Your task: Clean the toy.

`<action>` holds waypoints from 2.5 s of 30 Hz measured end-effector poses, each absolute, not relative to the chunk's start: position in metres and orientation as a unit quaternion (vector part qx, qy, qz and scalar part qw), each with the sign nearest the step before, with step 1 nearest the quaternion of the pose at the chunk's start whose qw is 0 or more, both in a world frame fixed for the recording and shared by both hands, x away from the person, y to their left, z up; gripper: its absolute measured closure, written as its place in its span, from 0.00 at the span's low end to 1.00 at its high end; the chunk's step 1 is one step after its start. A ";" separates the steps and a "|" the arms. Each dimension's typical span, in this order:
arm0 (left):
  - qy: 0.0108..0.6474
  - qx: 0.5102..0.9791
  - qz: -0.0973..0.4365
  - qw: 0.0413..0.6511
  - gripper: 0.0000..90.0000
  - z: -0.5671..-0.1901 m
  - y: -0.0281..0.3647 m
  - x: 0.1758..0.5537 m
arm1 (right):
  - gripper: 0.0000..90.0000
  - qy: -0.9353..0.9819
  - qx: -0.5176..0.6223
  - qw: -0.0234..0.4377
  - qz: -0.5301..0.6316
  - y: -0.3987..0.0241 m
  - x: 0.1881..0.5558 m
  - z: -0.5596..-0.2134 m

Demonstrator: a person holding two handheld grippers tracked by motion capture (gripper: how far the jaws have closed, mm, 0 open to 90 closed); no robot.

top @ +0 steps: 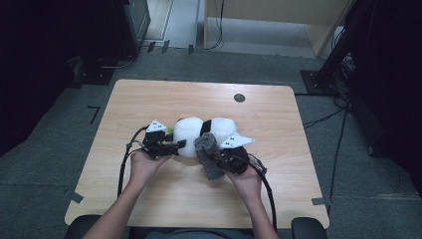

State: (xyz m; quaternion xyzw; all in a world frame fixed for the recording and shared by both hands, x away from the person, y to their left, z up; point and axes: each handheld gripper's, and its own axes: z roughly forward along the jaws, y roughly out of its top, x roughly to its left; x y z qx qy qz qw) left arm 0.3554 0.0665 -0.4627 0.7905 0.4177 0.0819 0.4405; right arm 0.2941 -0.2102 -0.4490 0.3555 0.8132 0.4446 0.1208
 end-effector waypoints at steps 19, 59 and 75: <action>0.416 0.791 0.081 0.442 0.49 -0.463 0.066 0.355 | 0.84 0.787 0.403 0.160 0.439 -0.269 0.280 -0.450; 0.398 0.779 0.050 0.482 0.37 -0.452 0.082 0.374 | 0.84 0.821 0.397 0.149 0.382 -0.275 0.358 -0.408; 0.325 0.818 0.065 0.470 0.36 -0.448 0.083 0.417 | 0.84 0.827 0.386 0.142 0.384 -0.277 0.361 -0.409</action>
